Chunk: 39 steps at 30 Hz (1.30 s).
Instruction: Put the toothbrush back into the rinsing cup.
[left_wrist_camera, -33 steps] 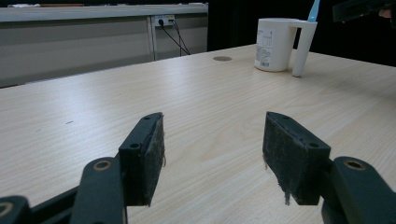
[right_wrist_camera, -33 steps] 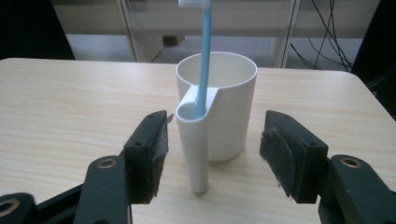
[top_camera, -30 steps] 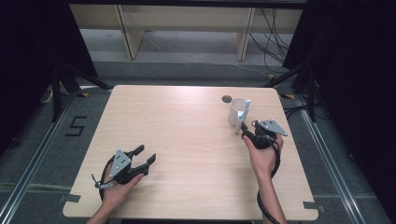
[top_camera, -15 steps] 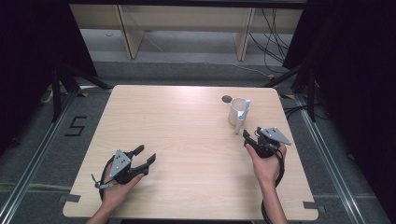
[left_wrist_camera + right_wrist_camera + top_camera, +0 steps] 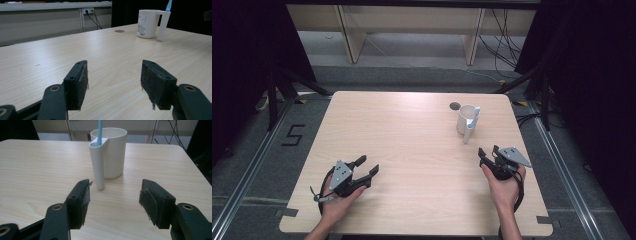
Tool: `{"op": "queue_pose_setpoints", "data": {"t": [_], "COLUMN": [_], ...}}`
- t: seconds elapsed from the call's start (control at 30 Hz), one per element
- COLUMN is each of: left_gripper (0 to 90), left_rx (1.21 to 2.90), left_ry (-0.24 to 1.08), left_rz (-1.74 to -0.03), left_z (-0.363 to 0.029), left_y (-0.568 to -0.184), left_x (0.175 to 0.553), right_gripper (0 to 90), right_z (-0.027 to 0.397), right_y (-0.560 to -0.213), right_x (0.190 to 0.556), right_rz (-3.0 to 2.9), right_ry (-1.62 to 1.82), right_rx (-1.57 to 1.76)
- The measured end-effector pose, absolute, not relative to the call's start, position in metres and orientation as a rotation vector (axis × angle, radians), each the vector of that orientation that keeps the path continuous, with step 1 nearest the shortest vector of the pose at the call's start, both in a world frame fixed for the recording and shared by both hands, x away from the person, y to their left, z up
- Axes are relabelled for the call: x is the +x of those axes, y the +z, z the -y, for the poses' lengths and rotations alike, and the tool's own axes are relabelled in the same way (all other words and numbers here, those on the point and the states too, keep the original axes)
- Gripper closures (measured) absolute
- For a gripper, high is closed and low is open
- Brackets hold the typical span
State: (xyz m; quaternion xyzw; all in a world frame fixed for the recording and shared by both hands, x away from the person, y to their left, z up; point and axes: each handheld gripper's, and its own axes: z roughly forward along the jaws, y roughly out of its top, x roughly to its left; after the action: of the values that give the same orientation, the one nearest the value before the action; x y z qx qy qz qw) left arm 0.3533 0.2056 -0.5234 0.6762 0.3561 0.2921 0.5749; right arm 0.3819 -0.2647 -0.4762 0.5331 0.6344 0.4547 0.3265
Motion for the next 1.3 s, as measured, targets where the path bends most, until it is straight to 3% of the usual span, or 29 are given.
{"op": "queue_pose_setpoints", "data": {"t": [1.3], "left_gripper": [38.2], "left_rx": [1.567], "left_ry": [0.688], "left_rz": [-0.828], "left_z": [-0.204], "left_y": [-0.524], "left_x": [0.354], "right_gripper": [40.9], "right_z": [0.312], "right_y": [-0.502], "right_x": [0.321], "right_rz": [-1.586], "right_ry": [1.125], "right_rx": [1.460]}}
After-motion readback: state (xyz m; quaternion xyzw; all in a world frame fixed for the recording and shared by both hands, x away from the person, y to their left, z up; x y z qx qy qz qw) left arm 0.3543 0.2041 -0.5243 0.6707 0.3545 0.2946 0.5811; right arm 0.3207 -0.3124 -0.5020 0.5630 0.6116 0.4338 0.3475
